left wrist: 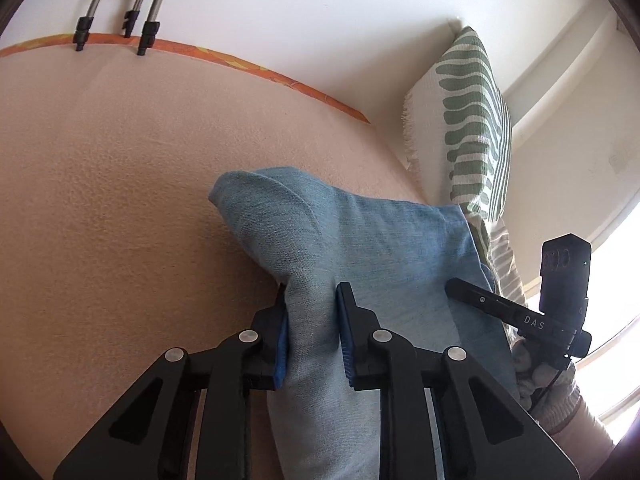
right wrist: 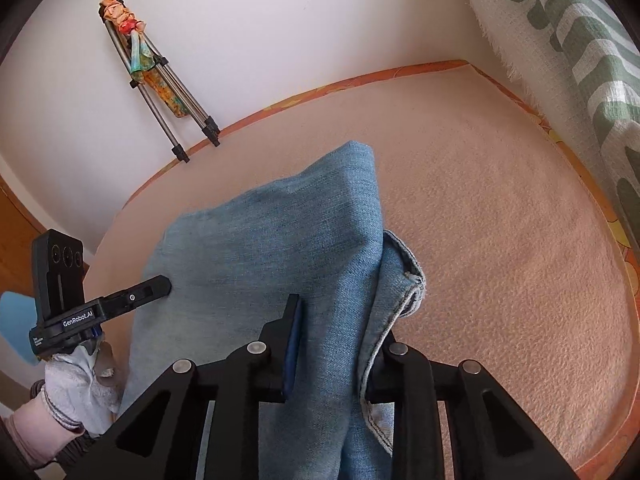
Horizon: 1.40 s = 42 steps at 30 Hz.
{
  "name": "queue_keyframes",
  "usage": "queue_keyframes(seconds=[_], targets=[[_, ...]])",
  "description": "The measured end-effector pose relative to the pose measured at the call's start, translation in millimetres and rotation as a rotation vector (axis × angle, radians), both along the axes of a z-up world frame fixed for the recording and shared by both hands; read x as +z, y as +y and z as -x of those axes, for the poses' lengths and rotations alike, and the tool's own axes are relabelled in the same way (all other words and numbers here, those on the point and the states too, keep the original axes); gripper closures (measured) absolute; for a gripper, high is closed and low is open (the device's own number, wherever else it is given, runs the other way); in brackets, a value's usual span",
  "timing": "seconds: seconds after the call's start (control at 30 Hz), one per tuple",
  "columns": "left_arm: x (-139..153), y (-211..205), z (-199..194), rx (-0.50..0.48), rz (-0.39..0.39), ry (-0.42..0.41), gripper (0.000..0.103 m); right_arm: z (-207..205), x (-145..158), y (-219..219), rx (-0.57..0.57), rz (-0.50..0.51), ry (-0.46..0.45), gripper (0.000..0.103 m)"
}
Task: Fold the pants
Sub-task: 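Lift the folded jeans with both tools and carry them toward the wall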
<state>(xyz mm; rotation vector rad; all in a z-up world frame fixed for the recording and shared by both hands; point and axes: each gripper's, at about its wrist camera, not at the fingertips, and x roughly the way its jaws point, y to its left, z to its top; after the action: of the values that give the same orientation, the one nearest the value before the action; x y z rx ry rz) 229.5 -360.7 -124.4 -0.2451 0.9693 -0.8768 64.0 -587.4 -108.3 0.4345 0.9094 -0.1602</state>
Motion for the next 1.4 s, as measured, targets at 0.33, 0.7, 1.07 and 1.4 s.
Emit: queue_keyframes(seconds=[0.33, 0.7, 1.07, 1.4], targets=[[-7.1, -2.7, -3.6, 0.021, -0.025, 0.007, 0.078, -0.5, -2.5, 1.0, -0.001, 0.066, 0.062, 0.048], [-7.8, -5.7, 5.3, 0.015, -0.02, 0.011, 0.083, 5.6, -9.7, 5.3, -0.029, 0.007, 0.018, 0.079], [58.7, 14.6, 43.9, -0.046, 0.083, -0.116, 0.09, 34.7, 59.6, 43.6, -0.049, 0.101, -0.091, 0.087], [139.8, 13.6, 60.1, -0.116, 0.2, -0.255, 0.09, 57.5, 142.5, 73.4, -0.041, 0.172, -0.243, 0.091]])
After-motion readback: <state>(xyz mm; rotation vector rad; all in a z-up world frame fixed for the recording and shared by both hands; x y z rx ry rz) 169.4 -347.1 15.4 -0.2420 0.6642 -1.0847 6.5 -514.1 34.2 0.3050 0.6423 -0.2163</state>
